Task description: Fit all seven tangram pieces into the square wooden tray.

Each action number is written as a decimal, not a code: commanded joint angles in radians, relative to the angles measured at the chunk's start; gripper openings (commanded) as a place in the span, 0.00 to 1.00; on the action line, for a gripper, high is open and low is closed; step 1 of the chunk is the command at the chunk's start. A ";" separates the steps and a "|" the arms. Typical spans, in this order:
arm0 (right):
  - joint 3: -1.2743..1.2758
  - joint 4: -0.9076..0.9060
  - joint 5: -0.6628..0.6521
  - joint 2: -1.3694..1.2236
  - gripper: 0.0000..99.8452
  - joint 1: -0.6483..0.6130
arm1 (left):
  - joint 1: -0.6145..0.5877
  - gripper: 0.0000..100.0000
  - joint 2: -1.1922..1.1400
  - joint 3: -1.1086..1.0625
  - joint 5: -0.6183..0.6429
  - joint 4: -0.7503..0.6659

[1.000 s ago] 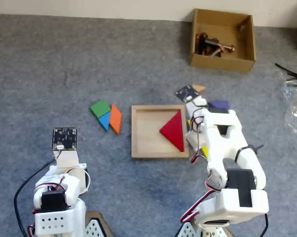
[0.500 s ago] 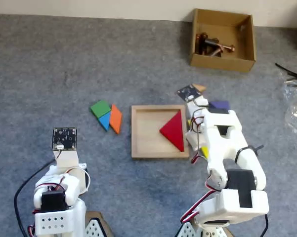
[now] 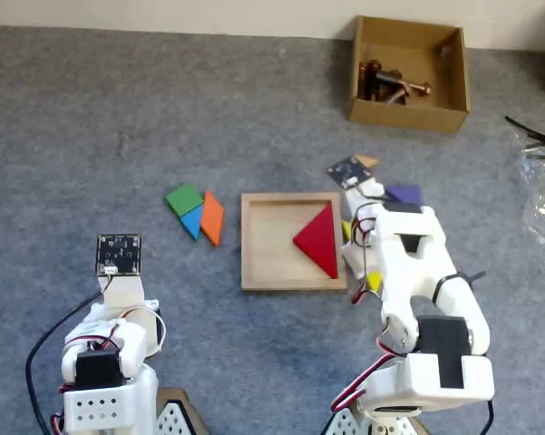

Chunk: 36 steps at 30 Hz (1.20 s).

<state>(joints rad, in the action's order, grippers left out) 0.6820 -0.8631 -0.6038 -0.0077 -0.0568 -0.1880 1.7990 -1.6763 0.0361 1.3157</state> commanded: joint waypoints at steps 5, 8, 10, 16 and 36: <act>0.028 0.004 0.005 0.002 0.22 -0.013 | -0.008 0.00 -0.007 -0.021 0.002 0.008; 0.028 0.004 0.006 0.002 0.22 -0.012 | -0.008 0.00 -0.007 -0.021 0.002 0.008; 0.025 0.004 0.006 0.002 0.19 -0.012 | -0.008 0.00 -0.007 -0.021 0.002 0.008; 0.021 0.015 0.003 0.002 0.15 -0.010 | -0.008 0.00 -0.007 -0.021 0.002 0.008; -0.108 -0.166 -0.002 0.010 0.15 0.028 | -0.008 0.00 -0.007 -0.021 0.002 0.008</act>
<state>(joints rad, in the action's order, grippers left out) 0.6252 -0.9582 -0.6038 -0.0199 -0.0476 -0.1880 1.7990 -1.6763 0.0361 1.3157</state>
